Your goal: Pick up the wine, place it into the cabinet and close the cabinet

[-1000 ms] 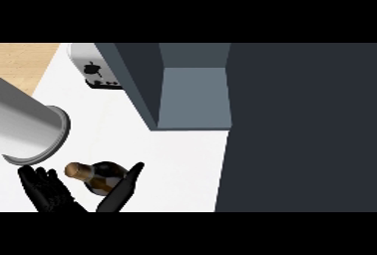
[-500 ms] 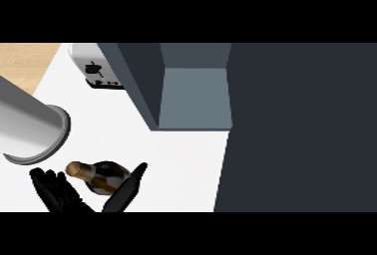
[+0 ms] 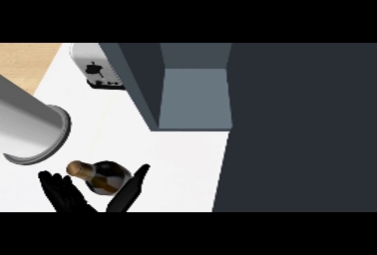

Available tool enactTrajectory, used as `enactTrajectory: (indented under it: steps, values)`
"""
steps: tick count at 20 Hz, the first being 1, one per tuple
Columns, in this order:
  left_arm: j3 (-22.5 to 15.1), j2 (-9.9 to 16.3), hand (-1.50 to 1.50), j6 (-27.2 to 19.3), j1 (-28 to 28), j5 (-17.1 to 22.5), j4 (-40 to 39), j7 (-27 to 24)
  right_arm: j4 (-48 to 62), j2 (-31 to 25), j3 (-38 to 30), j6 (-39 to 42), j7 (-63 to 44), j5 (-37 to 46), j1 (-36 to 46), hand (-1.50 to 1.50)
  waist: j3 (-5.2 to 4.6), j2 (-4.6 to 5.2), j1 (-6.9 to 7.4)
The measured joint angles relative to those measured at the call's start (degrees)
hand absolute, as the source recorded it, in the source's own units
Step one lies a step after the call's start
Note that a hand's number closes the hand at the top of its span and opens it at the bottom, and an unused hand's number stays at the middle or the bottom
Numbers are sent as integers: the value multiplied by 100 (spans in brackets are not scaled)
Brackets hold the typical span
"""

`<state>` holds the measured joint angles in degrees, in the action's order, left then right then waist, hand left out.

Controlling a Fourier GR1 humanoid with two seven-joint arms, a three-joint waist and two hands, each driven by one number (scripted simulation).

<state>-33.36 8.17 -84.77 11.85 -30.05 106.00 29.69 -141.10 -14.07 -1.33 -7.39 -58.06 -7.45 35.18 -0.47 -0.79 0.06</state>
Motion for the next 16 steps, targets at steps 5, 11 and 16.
enactTrajectory:
  steps: [5,11,16]
  values:
    - [27,-40,-150,-3,-70,321,47,-194,13,39,-13,-9,31,14,-44,-150,-4,-4,7]
    - [94,3,-150,2,-204,690,3,-392,45,72,40,-31,5,36,17,-150,-16,-11,-9]
    - [111,39,-150,5,-382,971,-119,-584,58,114,64,-64,8,52,55,-150,-19,-1,-40]
